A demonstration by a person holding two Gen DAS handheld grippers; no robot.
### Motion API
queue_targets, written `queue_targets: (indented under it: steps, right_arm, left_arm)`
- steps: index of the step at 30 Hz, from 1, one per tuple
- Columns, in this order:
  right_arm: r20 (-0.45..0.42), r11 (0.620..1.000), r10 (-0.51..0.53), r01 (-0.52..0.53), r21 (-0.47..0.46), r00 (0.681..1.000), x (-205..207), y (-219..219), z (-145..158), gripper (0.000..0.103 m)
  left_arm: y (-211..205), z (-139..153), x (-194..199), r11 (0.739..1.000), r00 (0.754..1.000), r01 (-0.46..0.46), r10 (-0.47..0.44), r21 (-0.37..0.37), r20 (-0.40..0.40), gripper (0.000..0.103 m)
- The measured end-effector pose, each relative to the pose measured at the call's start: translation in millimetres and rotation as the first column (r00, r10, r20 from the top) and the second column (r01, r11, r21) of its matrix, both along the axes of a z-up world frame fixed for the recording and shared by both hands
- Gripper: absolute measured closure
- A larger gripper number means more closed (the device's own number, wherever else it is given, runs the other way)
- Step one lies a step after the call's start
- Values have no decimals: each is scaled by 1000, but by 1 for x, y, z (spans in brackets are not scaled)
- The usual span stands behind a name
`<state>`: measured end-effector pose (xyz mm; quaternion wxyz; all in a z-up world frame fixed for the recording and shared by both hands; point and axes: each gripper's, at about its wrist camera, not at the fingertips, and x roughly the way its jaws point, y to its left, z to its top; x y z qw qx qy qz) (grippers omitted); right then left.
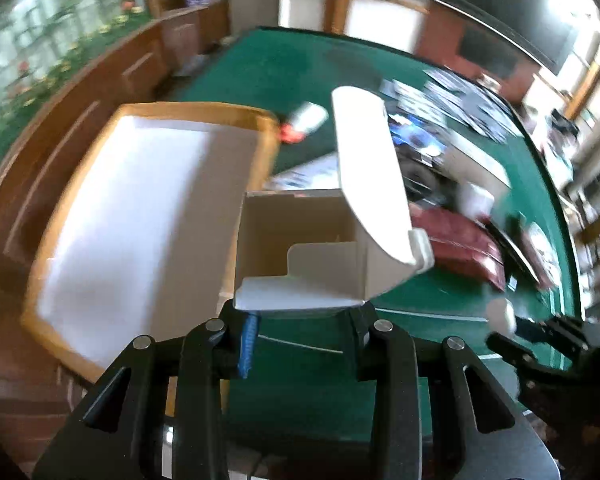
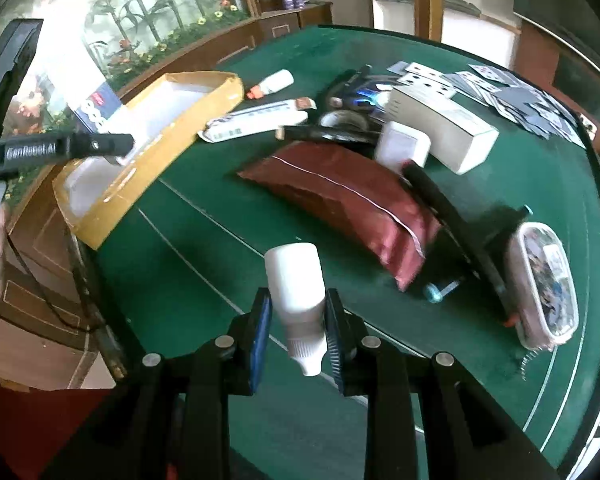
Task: Organize objects
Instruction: 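Grasp the white glue bottle with the right tool while the left tool carries the box insert, then carry both items to the yellow-rimmed tray and release them inside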
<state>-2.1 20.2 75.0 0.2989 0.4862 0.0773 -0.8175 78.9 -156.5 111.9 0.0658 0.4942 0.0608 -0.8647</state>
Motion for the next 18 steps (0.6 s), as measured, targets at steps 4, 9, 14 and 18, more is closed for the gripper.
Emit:
queue_targets:
  steps: [4,9,14,18]
  right_arm:
    - [-1,1000,18,-18,-16,1000,-1,-17,3,78]
    - [-8,998,56,-56,-23,998,-1,-45,6,78]
    - [-15,994,105,-105,-39,994,-2,-74,15,78]
    - [-26,985,158,-160,-65,987,-3,-107,27,78]
  left_arm:
    - [-38,-4,3,996,996,-86,86,-27,6,69]
    - [-65,-32,4,994,991,-106,108,-31,82,69]
    - [-65,-54,18,998,986,-62,59,20,156,69]
    - [-64,-66,26,995,979,-27,8,92,201,69]
